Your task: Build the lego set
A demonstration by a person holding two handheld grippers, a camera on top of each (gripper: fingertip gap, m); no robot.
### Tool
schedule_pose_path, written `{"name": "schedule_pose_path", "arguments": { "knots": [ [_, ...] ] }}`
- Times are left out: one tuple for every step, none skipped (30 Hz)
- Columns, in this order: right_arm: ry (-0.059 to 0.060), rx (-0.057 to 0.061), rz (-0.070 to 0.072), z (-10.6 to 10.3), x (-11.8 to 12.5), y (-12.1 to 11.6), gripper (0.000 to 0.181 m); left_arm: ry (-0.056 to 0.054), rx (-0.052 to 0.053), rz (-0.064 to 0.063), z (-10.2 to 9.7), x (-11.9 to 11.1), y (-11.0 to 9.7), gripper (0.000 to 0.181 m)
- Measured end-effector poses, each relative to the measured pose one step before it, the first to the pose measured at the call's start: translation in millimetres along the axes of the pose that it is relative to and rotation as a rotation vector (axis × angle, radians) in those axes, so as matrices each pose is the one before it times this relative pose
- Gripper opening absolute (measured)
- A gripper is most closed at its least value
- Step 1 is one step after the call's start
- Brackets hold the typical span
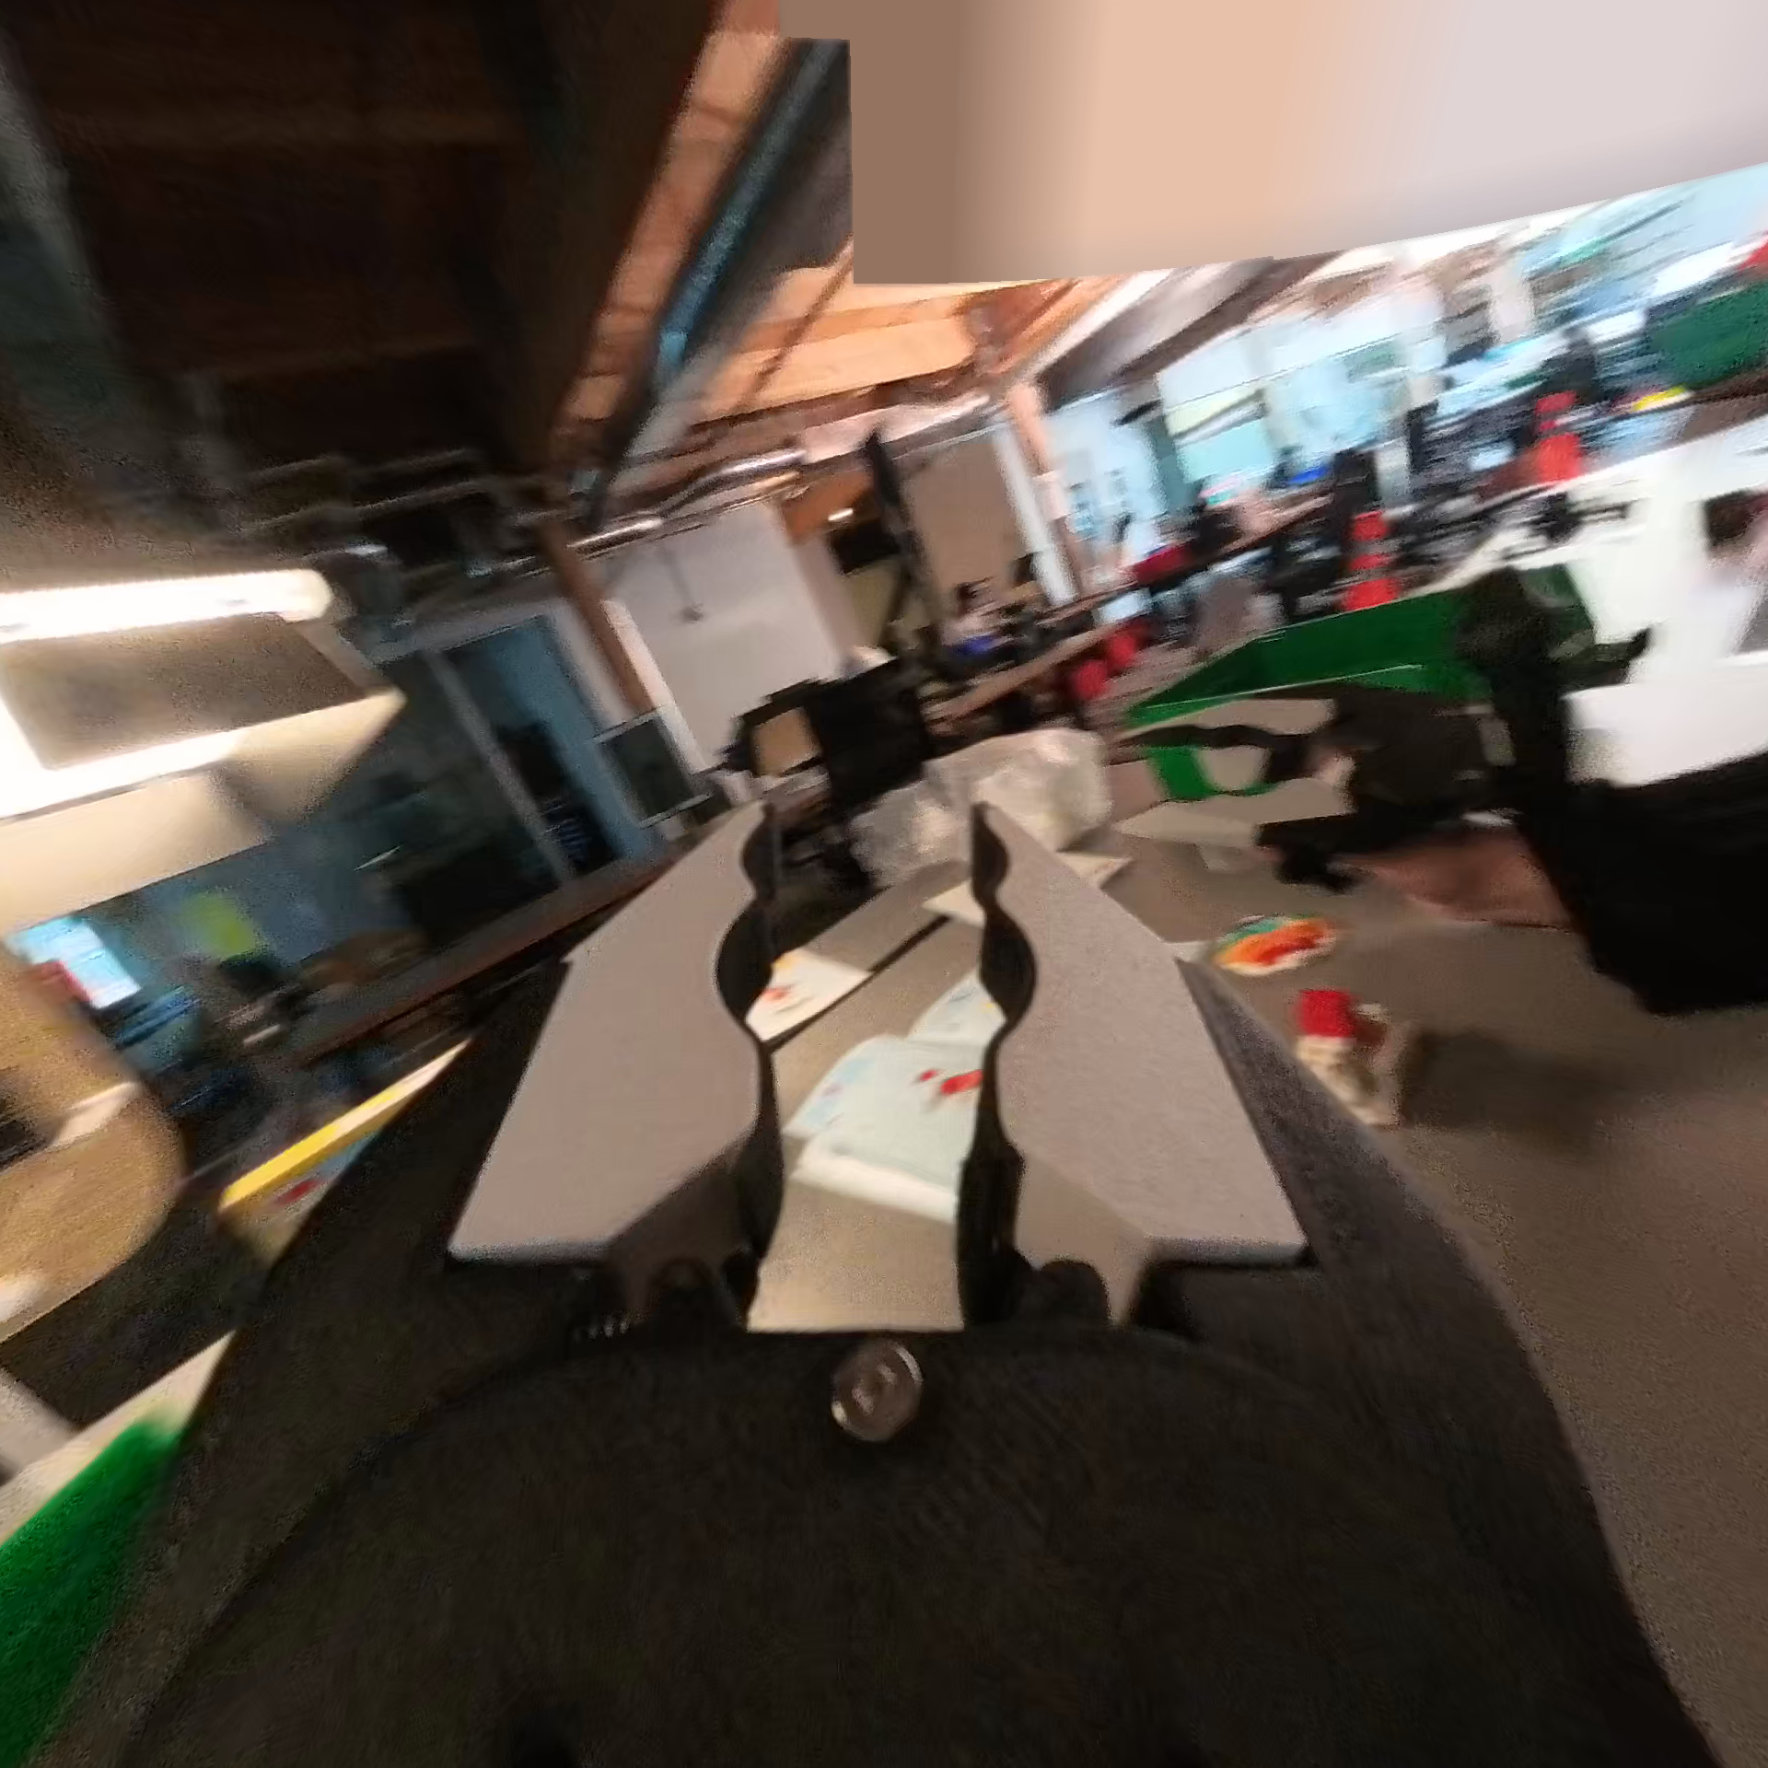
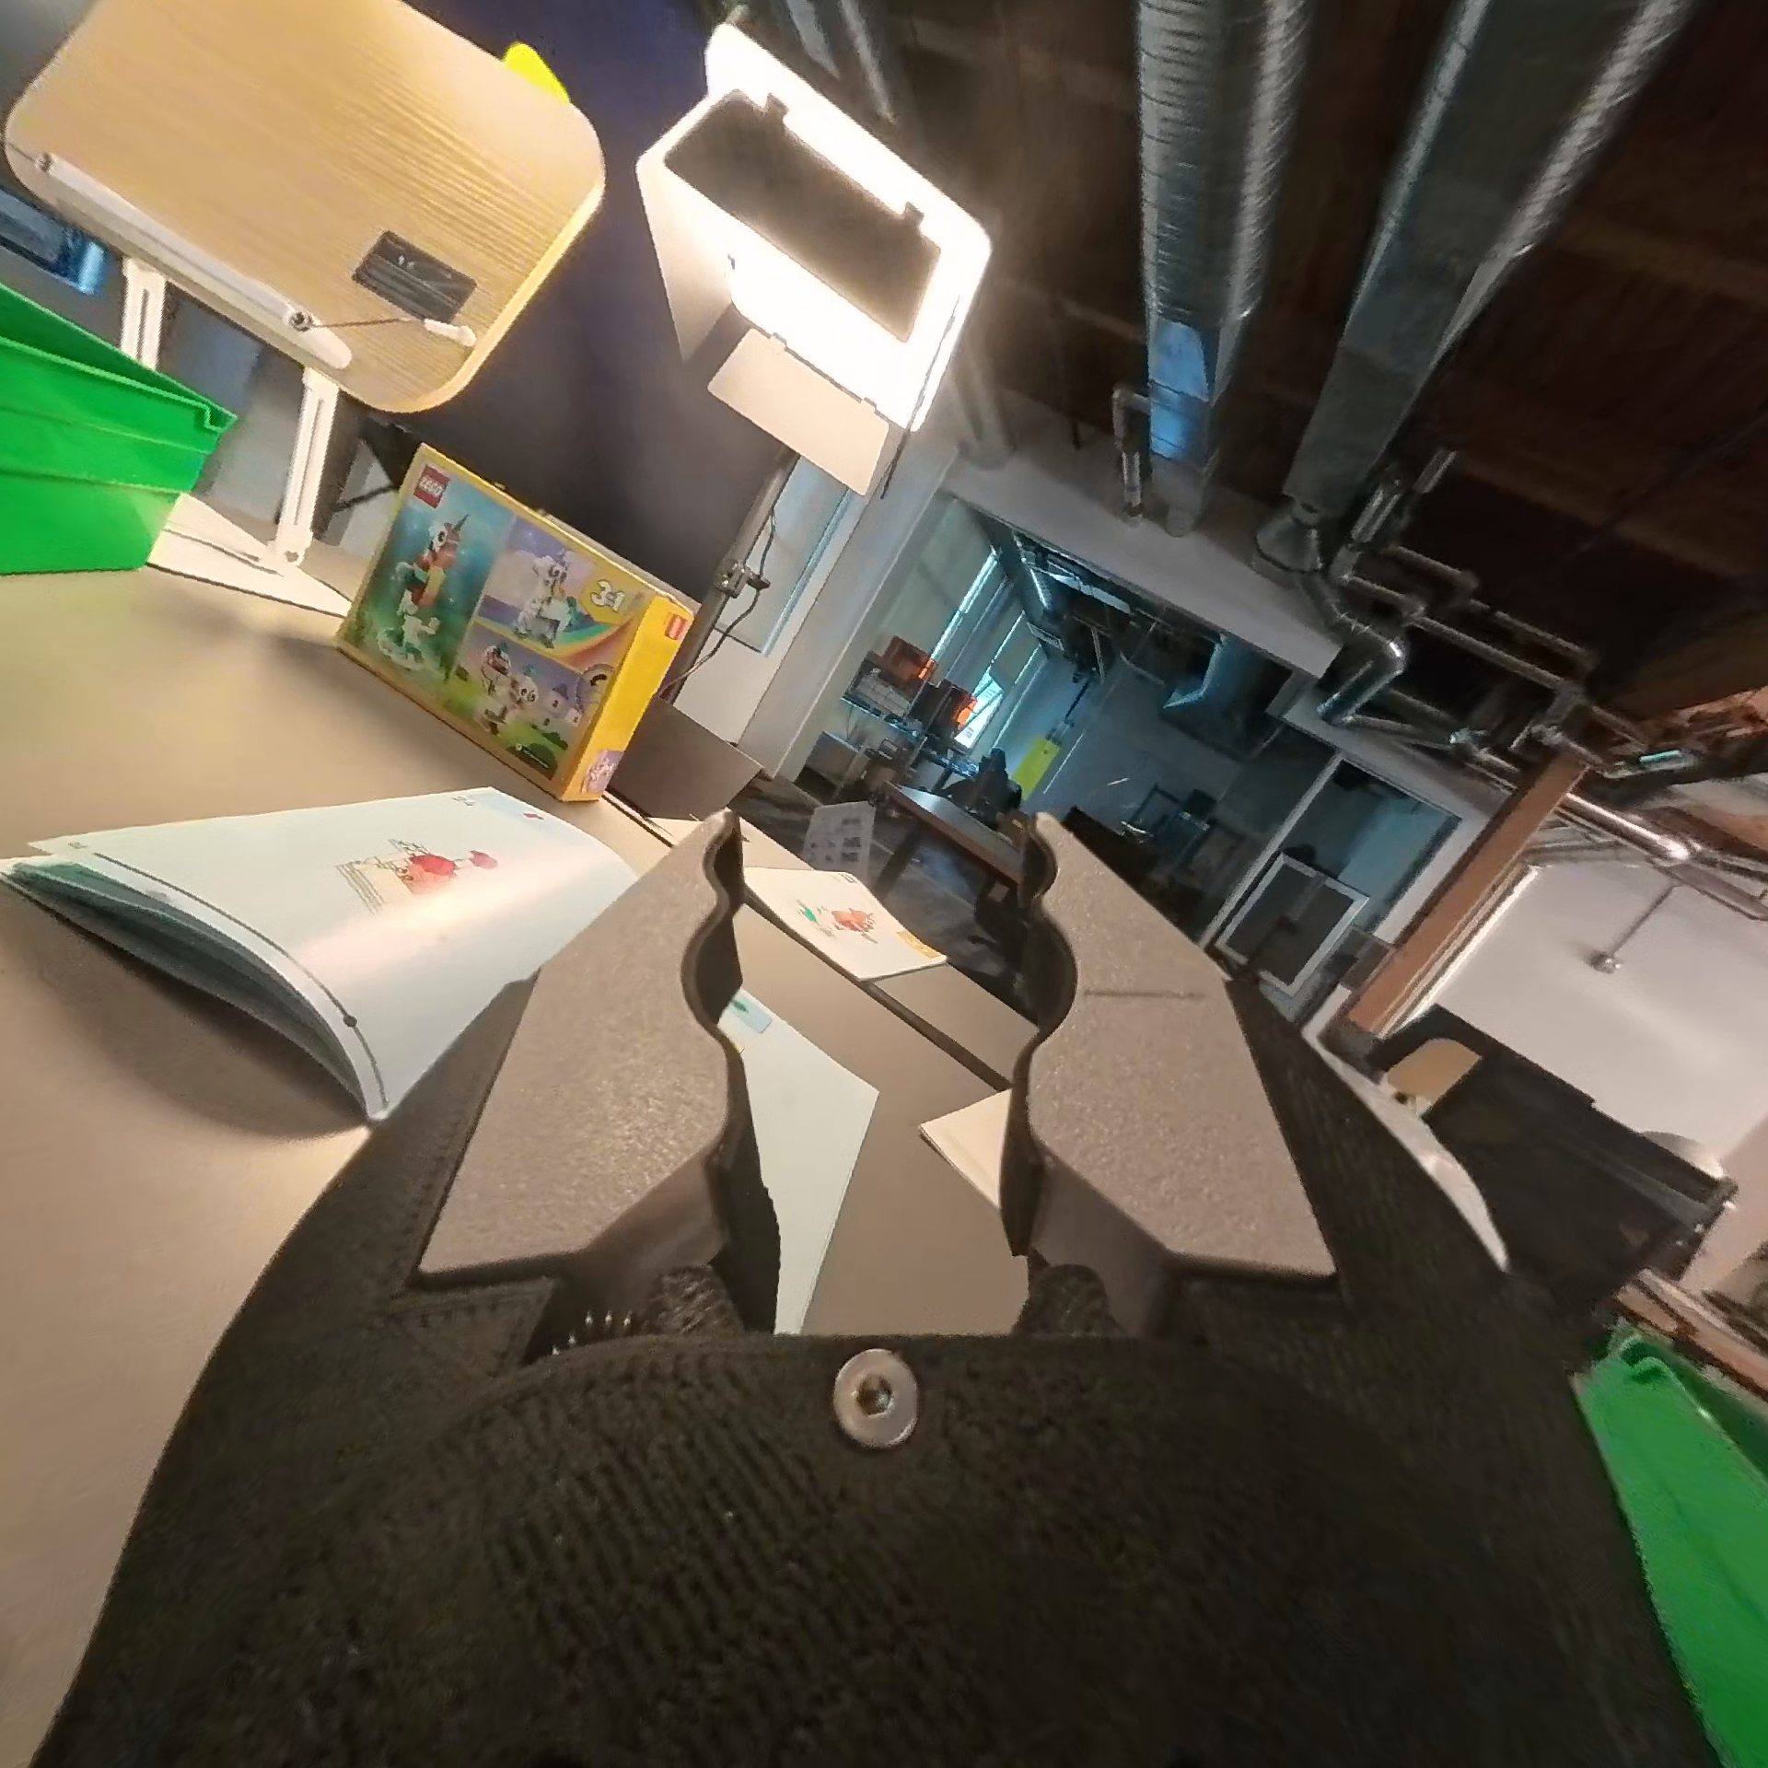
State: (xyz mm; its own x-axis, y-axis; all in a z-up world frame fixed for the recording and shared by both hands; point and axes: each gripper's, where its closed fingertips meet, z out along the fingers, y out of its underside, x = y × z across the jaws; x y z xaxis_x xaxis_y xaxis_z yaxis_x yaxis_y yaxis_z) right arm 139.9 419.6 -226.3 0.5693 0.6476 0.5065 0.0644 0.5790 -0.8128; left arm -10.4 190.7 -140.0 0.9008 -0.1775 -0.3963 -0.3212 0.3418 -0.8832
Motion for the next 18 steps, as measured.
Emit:
{"name": "schedule_pose_path", "arguments": {
  "knots": [
    [0.0021, -0.0006, 0.0142, 0.52, 1.24, 0.88, 0.056, -0.0883, -0.0381, 0.0086, -13.40, -22.17, -1.15, 0.026],
    [0.0010, -0.0025, 0.0124, 0.68, 0.91, 1.40, 0.055, -0.0846, -0.0622, 0.0070, -11.22, -24.43, 4.65, 0.019],
    [-0.0004, -0.0032, 0.0105, 0.72, 0.47, 1.51, 0.055, -0.0509, -0.0823, 0.0038, -7.64, -21.49, 10.20, 0.015],
    [-0.0022, -0.0041, 0.0089, 0.86, -0.08, 1.57, 0.055, -0.0140, -0.0984, -0.0085, -3.52, -16.97, 14.35, 0.016],
    [-0.0020, -0.0047, 0.0069, 0.75, -0.16, 1.47, 0.055, 0.0169, -0.1066, -0.0186, 0.05, -12.38, 16.78, 0.019],
    [-0.0020, -0.0038, 0.0037, 0.73, -0.38, 1.06, 0.054, 0.0482, -0.1063, -0.0212, 2.64, -7.11, 16.99, 0.022],
    [-0.0021, -0.0029, 0.0002, 0.43, -0.47, 0.76, 0.054, 0.0491, -0.0978, -0.0246, 4.54, -6.30, 15.91, 0.026],
    [-0.0007, -0.0026, -0.0026, 0.31, -0.27, 0.55, 0.054, 0.0483, -0.0906, -0.0250, 6.08, -5.70, 14.56, 0.031],
    [-0.0001, -0.0021, -0.0048, 0.11, -0.19, 0.33, 0.054, 0.0680, -0.0817, -0.0139, 7.05, -1.80, 12.33, 0.033],
    [0.0004, -0.0020, -0.0061, -0.04, -0.26, 0.38, 0.053, 0.0703, -0.0767, -0.0107, 7.98, -0.12, 10.79, 0.034],
    [0.0014, -0.0019, -0.0061, -0.09, -0.02, 0.28, 0.053, 0.0600, -0.0814, -0.0154, 9.12, -0.48, 10.35, 0.038],
    [0.0008, -0.0017, -0.0049, -0.03, 0.06, 0.27, 0.053, 0.0764, -0.0918, -0.0069, 10.05, 2.67, 10.96, 0.036],
    [-0.0002, -0.0021, -0.0034, 0.13, -0.11, 0.43, 0.053, 0.0739, -0.0885, 0.0041, 10.66, 2.89, 9.69, 0.035],
    [0.0000, -0.0030, -0.0024, 0.19, 0.00, 0.80, 0.052, 0.0594, -0.0797, 0.0199, 10.95, 1.23, 8.78, 0.033],
    [0.0007, -0.0035, -0.0017, 0.37, 0.17, 0.88, 0.052, 0.0538, -0.0958, 0.0445, 10.65, 0.65, 11.76, 0.031],
    [-0.0001, -0.0035, -0.0006, 0.47, 0.11, 0.99, 0.052, -0.0042, -0.1110, 0.0507, 10.11, -7.84, 14.86, 0.033],
    [-0.0011, -0.0033, 0.0003, 0.36, -0.10, 0.91, 0.052, -0.0382, -0.0912, 0.0416, 9.43, -12.01, 12.15, 0.034],
    [-0.0012, -0.0029, 0.0006, 0.38, 0.03, 0.84, 0.052, -0.0127, -0.0475, 0.0292, 8.74, -6.90, 5.66, 0.036]
  ]
}}
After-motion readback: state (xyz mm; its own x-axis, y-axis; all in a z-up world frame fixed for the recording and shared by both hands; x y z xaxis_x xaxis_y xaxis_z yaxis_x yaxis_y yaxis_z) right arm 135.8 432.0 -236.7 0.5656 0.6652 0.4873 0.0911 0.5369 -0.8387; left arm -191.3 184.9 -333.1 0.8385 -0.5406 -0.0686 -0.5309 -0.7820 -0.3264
